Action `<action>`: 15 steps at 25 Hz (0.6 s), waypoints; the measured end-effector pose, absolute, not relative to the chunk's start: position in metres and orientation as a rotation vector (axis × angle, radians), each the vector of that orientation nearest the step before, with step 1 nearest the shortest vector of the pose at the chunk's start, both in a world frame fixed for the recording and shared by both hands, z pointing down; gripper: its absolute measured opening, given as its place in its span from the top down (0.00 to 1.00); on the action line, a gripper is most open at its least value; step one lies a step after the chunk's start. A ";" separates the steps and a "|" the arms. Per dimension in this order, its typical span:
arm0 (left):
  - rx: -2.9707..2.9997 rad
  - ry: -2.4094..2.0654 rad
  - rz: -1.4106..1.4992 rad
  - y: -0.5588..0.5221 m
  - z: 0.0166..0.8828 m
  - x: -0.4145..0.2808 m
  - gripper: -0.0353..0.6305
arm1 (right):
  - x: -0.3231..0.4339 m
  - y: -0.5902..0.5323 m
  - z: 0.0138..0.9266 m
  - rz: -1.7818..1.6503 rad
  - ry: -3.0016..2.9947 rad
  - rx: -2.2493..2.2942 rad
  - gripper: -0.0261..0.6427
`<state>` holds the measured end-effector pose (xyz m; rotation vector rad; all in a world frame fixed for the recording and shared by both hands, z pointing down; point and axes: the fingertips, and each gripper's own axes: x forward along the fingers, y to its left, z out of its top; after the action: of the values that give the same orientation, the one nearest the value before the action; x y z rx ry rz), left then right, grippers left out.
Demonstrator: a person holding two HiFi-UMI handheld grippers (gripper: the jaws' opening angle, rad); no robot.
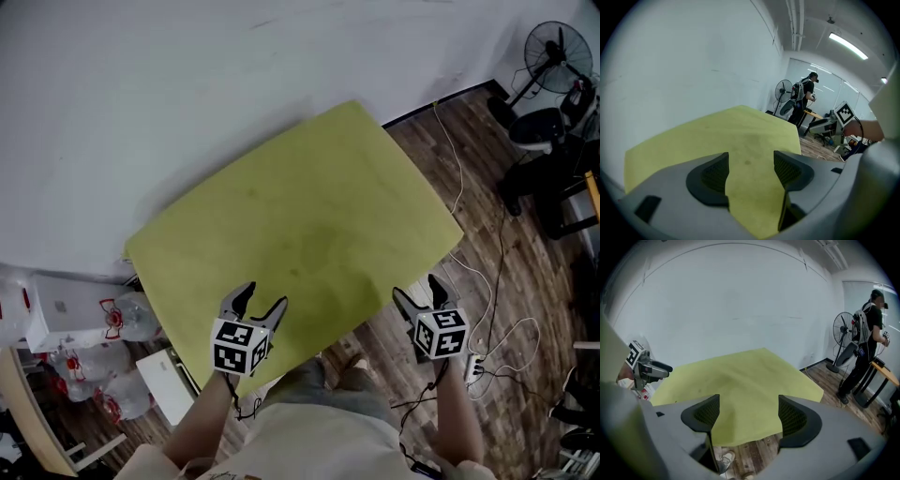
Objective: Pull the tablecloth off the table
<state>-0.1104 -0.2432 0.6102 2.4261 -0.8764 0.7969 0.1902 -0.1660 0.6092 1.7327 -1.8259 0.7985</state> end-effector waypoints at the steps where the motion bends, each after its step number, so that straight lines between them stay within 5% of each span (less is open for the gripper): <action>1: 2.412 -0.875 0.815 -0.243 0.618 -0.111 0.50 | 0.192 -0.169 0.616 0.807 -1.819 1.725 0.38; 15: 2.202 -1.002 0.926 -0.249 0.698 -0.097 0.47 | 0.240 -0.210 0.691 0.823 -1.808 1.559 0.37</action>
<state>-0.0972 -0.2488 0.6980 2.2023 -1.0015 0.9259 0.2403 -0.2105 0.6908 1.5594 -1.8085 0.8227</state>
